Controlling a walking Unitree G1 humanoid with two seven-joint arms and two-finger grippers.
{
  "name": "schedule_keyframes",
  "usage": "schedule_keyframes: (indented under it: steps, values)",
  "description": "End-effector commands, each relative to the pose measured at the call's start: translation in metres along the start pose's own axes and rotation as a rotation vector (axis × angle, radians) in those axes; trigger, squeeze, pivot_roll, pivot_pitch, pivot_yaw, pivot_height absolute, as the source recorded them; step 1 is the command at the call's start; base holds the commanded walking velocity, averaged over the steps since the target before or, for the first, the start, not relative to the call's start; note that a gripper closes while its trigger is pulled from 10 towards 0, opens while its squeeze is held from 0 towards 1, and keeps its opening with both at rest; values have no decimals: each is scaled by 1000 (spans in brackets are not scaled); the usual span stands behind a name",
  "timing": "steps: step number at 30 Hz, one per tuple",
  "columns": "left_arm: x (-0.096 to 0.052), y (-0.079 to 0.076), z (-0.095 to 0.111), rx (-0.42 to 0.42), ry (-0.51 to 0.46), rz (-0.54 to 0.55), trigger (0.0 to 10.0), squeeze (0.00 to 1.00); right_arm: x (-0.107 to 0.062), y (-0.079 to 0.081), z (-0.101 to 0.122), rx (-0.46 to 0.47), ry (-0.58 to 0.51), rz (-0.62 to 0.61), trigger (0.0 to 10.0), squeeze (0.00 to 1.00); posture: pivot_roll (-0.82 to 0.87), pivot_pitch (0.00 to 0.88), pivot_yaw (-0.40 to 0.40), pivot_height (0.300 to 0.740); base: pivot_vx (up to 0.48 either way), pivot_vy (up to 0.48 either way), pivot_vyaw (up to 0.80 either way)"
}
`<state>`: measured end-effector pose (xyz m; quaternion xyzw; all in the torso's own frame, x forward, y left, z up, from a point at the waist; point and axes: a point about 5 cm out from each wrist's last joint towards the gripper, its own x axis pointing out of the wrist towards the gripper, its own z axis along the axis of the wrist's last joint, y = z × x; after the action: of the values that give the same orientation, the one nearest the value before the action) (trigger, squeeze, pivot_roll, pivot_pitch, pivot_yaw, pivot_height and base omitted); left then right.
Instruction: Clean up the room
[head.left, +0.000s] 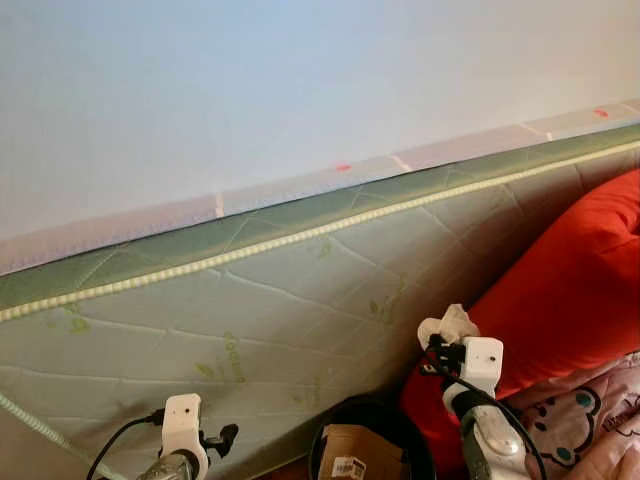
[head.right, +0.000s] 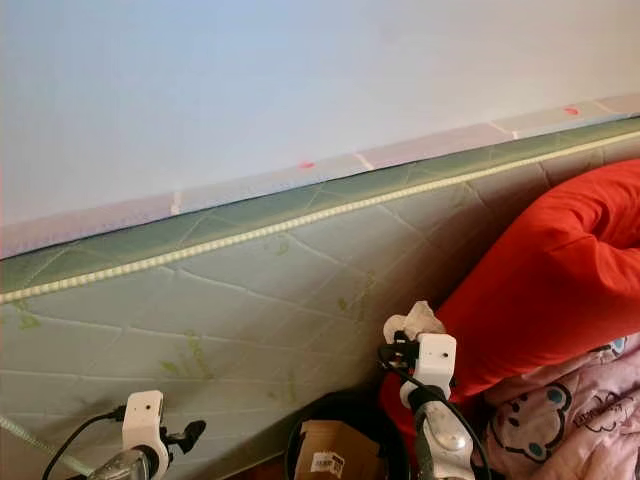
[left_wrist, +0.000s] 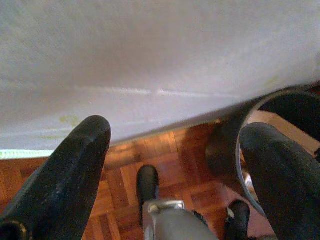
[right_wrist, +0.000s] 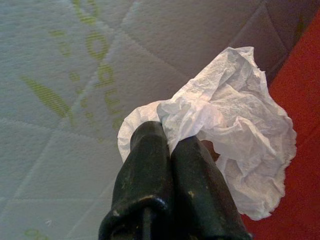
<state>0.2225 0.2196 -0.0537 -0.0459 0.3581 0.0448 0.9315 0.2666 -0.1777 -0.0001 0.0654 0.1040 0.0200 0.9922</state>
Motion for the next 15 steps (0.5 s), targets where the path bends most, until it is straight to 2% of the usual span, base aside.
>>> schedule_keyframes:
  steps: [1,3,10,14,15]
  values:
    - [1,2,8,-1,-34,7,10000,0,-2,-1,0,-2,-9,-6,10000,0,6,0,-58,740,0,0,0]
    - [1,4,14,33,-71,13,10000,0,-4,7,-5,7,6,39,10000,0,5,0,-45,740,0,0,0]
    - [-1,10,27,105,-171,-9,10000,0,-8,16,-9,25,14,110,10000,0,22,0,-12,740,0,0,0]
    - [-2,13,30,106,-191,-7,10000,0,-12,23,-15,-9,37,158,10000,0,16,0,-1,740,0,0,0]
    - [-2,13,30,115,-194,-9,10000,0,-13,22,-15,-12,23,135,10000,0,19,0,-2,740,0,0,0]
